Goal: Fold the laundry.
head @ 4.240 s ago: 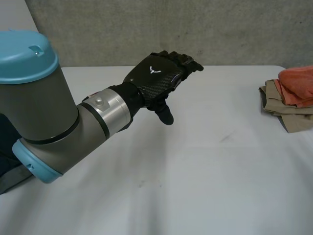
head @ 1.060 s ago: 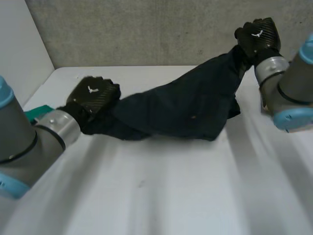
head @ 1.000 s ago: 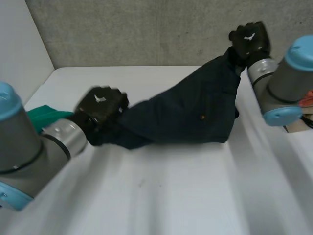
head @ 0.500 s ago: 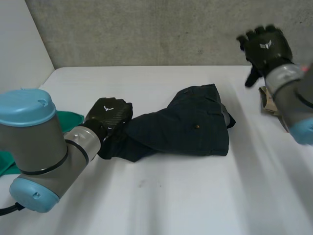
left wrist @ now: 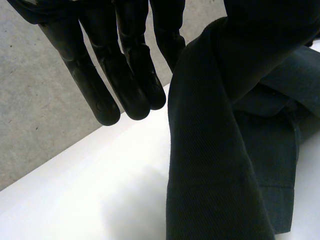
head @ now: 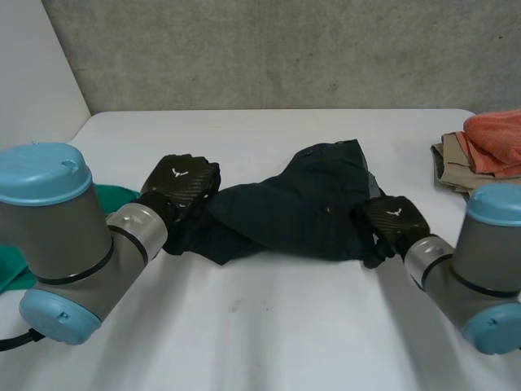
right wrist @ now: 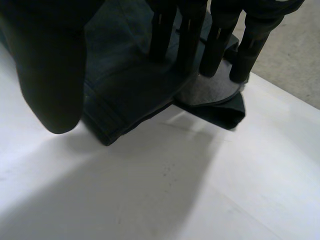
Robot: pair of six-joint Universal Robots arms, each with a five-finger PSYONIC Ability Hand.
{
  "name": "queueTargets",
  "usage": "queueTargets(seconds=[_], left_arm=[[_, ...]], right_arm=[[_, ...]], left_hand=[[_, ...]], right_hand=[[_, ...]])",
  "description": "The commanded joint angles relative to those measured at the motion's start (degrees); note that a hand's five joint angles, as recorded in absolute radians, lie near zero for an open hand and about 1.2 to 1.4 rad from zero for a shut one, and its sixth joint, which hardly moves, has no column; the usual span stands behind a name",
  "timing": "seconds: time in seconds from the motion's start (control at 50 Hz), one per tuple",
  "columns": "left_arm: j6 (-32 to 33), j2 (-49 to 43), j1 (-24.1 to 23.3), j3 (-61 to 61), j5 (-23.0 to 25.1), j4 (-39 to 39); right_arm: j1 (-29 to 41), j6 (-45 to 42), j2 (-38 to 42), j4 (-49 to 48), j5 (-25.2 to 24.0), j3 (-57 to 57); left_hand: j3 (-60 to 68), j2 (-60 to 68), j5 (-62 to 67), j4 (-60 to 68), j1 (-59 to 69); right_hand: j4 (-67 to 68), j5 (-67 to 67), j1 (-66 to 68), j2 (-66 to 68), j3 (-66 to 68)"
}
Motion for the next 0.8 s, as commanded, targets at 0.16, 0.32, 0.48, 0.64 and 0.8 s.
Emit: queueTargets(seconds=[0.16, 0.32, 0.48, 0.64, 0.8], left_arm=[[1.2, 4.4, 0.0, 2.9, -0.6, -0.3], [5.2, 16.6, 0.0, 11.1, -0.5, -0.3], [5.1, 26.2, 0.2, 20.3, -0.5, -0.2], [5.1, 22.3, 0.3, 27.2, 0.0, -0.1], [5.5, 4.3, 3.2, 30.7, 0.4, 0.9]], right_arm=[[2.1, 0.3, -4.3, -0.3, 1.7, -6.3], [1.6, -0.7, -27.0, 15.7, 0.5, -16.9], [-2.1, -0.7, -29.1, 29.9, -1.9, -36.2], [-1.7, 0.4, -27.7, 30.2, -1.4, -44.9], [1.9, 2.2, -10.3, 27.8, 3.6, -45.8]], left_hand=[[12.1, 11.9, 13.6, 12.1, 14.1], [12.1, 11.9, 13.6, 12.1, 14.1], [12.1, 11.9, 13.6, 12.1, 14.1], [12.1, 11.9, 13.6, 12.1, 14.1], [12.1, 11.9, 13.6, 12.1, 14.1]], right_hand=[[52.0, 51.8, 52.0, 53.0, 52.4], [52.0, 51.8, 52.0, 53.0, 52.4], [52.0, 51.8, 52.0, 53.0, 52.4], [52.0, 51.8, 52.0, 53.0, 52.4], [52.0, 51.8, 52.0, 53.0, 52.4]])
